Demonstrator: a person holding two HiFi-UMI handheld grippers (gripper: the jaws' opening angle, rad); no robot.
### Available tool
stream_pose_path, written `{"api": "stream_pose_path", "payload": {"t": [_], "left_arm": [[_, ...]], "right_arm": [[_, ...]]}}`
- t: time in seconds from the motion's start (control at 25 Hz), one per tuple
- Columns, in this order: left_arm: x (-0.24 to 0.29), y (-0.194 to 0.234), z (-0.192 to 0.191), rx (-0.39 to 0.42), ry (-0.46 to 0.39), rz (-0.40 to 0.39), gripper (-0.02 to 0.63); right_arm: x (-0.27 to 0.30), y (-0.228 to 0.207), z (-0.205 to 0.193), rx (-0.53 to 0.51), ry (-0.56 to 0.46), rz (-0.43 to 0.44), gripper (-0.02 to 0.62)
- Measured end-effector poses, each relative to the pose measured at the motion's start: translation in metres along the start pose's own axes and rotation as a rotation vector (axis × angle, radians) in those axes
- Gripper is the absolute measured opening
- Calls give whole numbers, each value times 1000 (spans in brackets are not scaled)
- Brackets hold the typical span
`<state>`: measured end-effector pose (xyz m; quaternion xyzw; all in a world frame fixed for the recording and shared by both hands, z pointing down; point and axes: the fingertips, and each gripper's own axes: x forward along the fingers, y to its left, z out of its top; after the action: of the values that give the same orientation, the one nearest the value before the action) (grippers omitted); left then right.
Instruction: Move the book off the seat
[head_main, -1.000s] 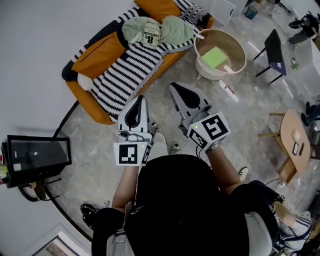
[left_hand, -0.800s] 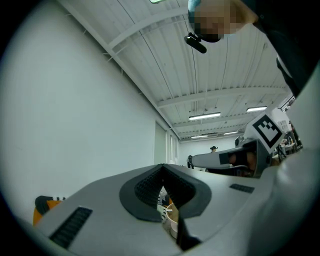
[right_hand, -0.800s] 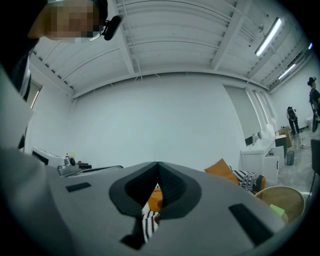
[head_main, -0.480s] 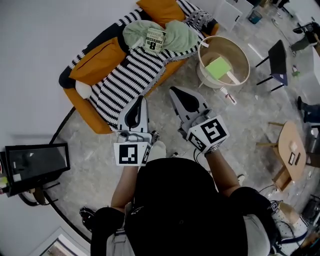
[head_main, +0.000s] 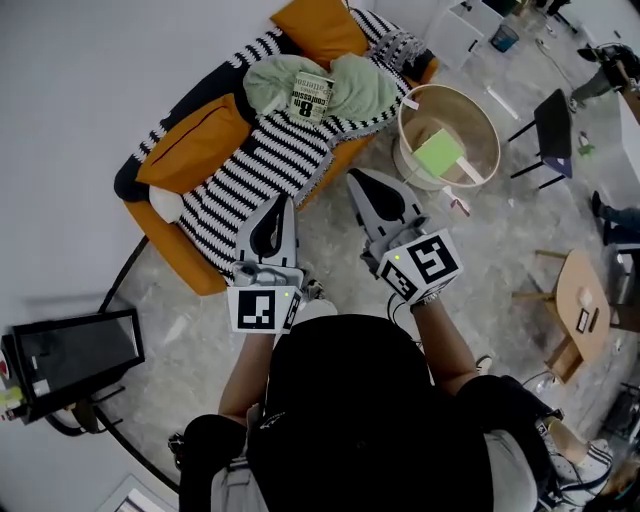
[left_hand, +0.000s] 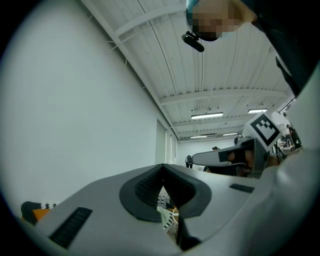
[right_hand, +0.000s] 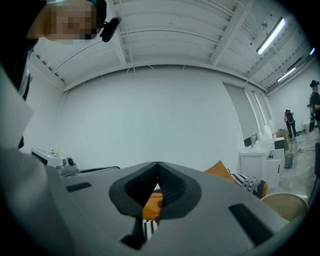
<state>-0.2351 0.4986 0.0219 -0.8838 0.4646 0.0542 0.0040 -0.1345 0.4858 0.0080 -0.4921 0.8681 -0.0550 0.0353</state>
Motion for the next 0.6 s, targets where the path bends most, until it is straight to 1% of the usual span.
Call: {"api": "stream_pose_path", "payload": {"t": [0.16, 0.28, 0.6], "left_arm": [[17, 22, 3, -4, -14, -26, 11], [27, 33, 0, -2, -7, -35, 10], [55, 29, -12, -7, 16, -76, 11]], "right_arm": [[24, -2, 0, -5, -3, -8, 14], [35, -2, -4, -4, 9, -16, 14], [40, -24, -12, 11, 26, -43, 14]]}}
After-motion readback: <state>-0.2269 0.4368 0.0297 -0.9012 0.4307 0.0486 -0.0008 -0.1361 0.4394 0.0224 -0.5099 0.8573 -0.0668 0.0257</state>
